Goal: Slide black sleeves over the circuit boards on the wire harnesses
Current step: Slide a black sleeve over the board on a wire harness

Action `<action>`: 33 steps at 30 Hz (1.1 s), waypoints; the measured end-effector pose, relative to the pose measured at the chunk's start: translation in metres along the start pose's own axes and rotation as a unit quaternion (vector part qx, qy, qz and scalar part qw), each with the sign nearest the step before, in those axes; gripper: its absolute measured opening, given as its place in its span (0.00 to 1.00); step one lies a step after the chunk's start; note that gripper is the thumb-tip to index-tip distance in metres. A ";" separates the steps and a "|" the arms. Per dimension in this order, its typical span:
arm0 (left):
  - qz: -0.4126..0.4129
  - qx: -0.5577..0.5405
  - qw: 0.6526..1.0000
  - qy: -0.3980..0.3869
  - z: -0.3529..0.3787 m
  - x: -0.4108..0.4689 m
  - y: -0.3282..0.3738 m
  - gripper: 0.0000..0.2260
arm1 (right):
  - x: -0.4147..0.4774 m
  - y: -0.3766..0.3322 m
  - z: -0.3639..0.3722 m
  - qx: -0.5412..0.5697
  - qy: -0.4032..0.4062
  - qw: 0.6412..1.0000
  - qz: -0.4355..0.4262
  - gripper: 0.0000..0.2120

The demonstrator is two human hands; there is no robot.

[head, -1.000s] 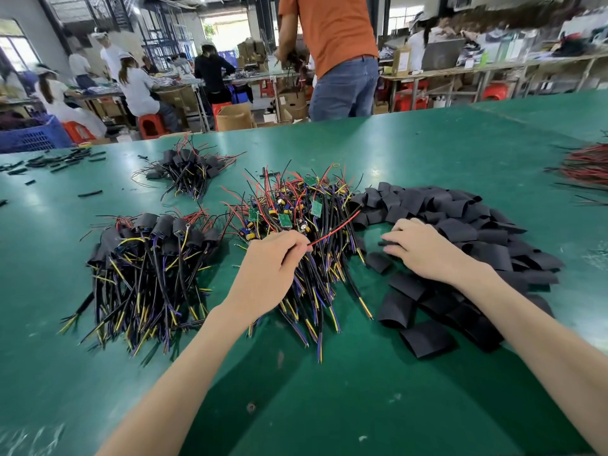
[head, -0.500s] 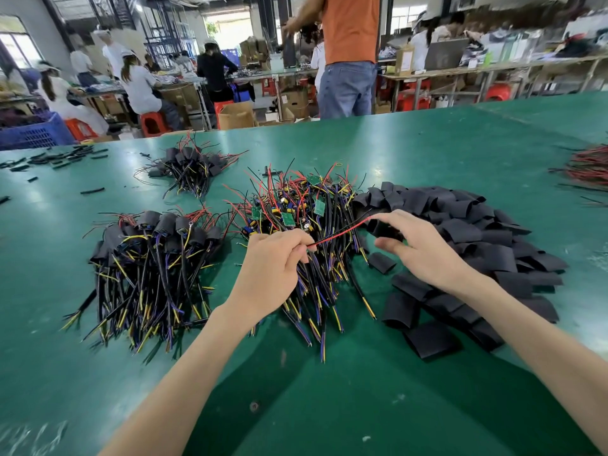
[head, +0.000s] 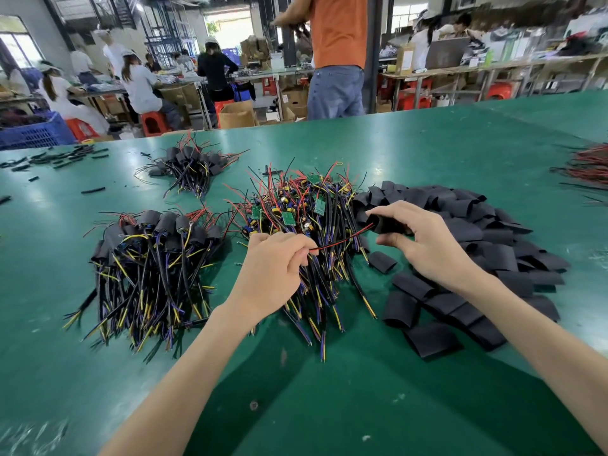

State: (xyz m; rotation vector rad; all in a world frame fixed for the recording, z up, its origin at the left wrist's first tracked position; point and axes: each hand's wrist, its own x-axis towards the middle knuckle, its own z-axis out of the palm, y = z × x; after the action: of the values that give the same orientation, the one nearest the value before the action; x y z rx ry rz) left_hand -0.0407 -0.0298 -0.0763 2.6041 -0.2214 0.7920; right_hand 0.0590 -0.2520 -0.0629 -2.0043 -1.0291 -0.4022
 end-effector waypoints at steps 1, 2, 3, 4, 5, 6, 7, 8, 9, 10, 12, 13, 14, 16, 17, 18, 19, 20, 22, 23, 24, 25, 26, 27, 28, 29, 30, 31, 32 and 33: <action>0.003 0.008 1.000 -0.001 0.000 0.000 0.000 0.11 | 0.000 0.000 0.000 -0.003 -0.001 1.000 -0.005 0.19; 0.005 0.014 1.000 -0.002 -0.001 0.000 0.000 0.11 | -0.001 0.000 0.000 -0.005 -0.004 1.000 -0.009 0.20; 0.007 0.018 1.000 -0.002 -0.001 0.000 0.001 0.11 | -0.001 -0.001 0.000 -0.009 -0.008 1.000 -0.013 0.20; 0.008 0.019 1.000 -0.002 -0.001 0.000 0.001 0.11 | -0.002 -0.001 -0.001 -0.017 -0.016 1.000 -0.018 0.21; 0.008 0.016 1.000 -0.002 -0.001 -0.001 0.002 0.10 | -0.002 -0.002 -0.001 -0.037 -0.024 0.999 -0.029 0.21; 0.008 0.007 1.000 -0.003 -0.001 -0.001 0.003 0.10 | -0.003 -0.002 0.000 -0.071 -0.033 0.996 -0.047 0.21; 0.006 -0.005 1.000 -0.006 0.000 0.000 0.004 0.11 | -0.004 -0.002 0.001 -0.116 -0.041 0.990 -0.071 0.21; 0.004 -0.020 1.000 -0.010 0.002 0.000 0.006 0.11 | -0.005 -0.002 0.003 -0.162 -0.046 0.981 -0.096 0.21; 0.003 -0.036 0.999 -0.015 0.004 0.000 0.009 0.13 | -0.006 -0.004 0.005 -0.200 -0.046 0.971 -0.119 0.21; 0.005 -0.054 0.998 -0.019 0.006 -0.001 0.012 0.15 | -0.007 -0.008 0.008 -0.227 -0.044 0.963 -0.138 0.21; 0.012 -0.091 0.995 -0.028 0.010 -0.003 0.019 0.21 | -0.010 -0.016 0.017 -0.247 -0.045 0.954 -0.163 0.21; 0.019 -0.110 0.993 -0.035 0.012 -0.005 0.022 0.25 | -0.012 -0.020 0.022 -0.251 -0.051 0.952 -0.169 0.21; 0.027 -0.129 0.990 -0.045 0.013 -0.007 0.025 0.27 | -0.013 -0.023 0.027 -0.251 -0.057 0.951 -0.172 0.21; 0.038 -0.157 0.985 -0.066 0.015 -0.009 0.030 0.32 | -0.015 -0.028 0.034 -0.235 -0.058 0.955 -0.171 0.19; 0.043 -0.158 0.984 -0.071 0.015 -0.009 0.032 0.33 | -0.016 -0.029 0.035 -0.220 -0.053 0.961 -0.160 0.18; 0.048 -0.146 0.986 -0.069 0.014 -0.009 0.031 0.34 | -0.016 -0.030 0.035 -0.202 -0.043 0.969 -0.137 0.17; 0.050 -0.126 0.989 -0.062 0.012 -0.009 0.030 0.34 | -0.016 -0.030 0.033 -0.178 -0.028 0.978 -0.107 0.17; 0.045 -0.107 0.992 -0.054 0.011 -0.008 0.027 0.34 | -0.015 -0.029 0.030 -0.154 -0.008 0.985 -0.077 0.17; 0.017 -0.090 0.994 -0.054 0.007 -0.006 0.020 0.32 | -0.014 -0.025 0.025 -0.122 0.041 0.991 -0.034 0.16; -0.002 -0.093 0.994 -0.063 0.005 -0.005 0.017 0.28 | -0.013 -0.022 0.022 -0.109 0.063 0.992 -0.021 0.15; -0.018 -0.097 0.992 -0.073 0.004 -0.004 0.014 0.23 | -0.011 -0.018 0.019 -0.093 0.079 0.992 -0.008 0.15; -0.029 -0.101 0.991 -0.079 0.003 -0.002 0.013 0.18 | -0.010 -0.015 0.017 -0.080 0.086 0.993 0.005 0.14; -0.036 -0.109 0.990 -0.080 0.003 -0.002 0.013 0.13 | -0.009 -0.012 0.015 -0.073 0.086 0.993 0.014 0.14; -0.039 -0.118 0.989 -0.074 0.003 -0.001 0.013 0.09 | -0.009 -0.010 0.014 -0.070 0.082 0.994 0.017 0.15; -0.040 -0.127 0.989 -0.064 0.003 -0.001 0.014 0.07 | -0.009 -0.009 0.014 -0.066 0.076 0.995 0.014 0.15; -0.040 -0.132 0.989 -0.053 0.004 -0.002 0.015 0.06 | -0.010 -0.008 0.014 -0.062 0.071 0.996 0.009 0.16; -0.041 -0.136 0.989 -0.044 0.004 -0.002 0.016 0.05 | -0.010 -0.008 0.014 -0.060 0.066 0.996 0.003 0.16; -0.045 -0.144 0.988 -0.039 0.004 -0.002 0.018 0.05 | -0.011 -0.008 0.015 -0.059 0.061 0.996 -0.004 0.16; -0.053 -0.159 0.985 -0.041 0.004 -0.002 0.019 0.06 | -0.011 -0.008 0.016 -0.058 0.057 0.997 -0.008 0.16; -0.063 -0.182 0.980 -0.049 0.003 -0.002 0.021 0.06 | -0.011 -0.008 0.016 -0.057 0.052 0.997 -0.011 0.16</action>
State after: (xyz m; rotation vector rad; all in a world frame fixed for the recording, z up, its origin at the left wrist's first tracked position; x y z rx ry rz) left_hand -0.0459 -0.0501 -0.0729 2.2852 -0.2045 0.5233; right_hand 0.0445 -0.2426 -0.0753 -2.0509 -0.9830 -0.5831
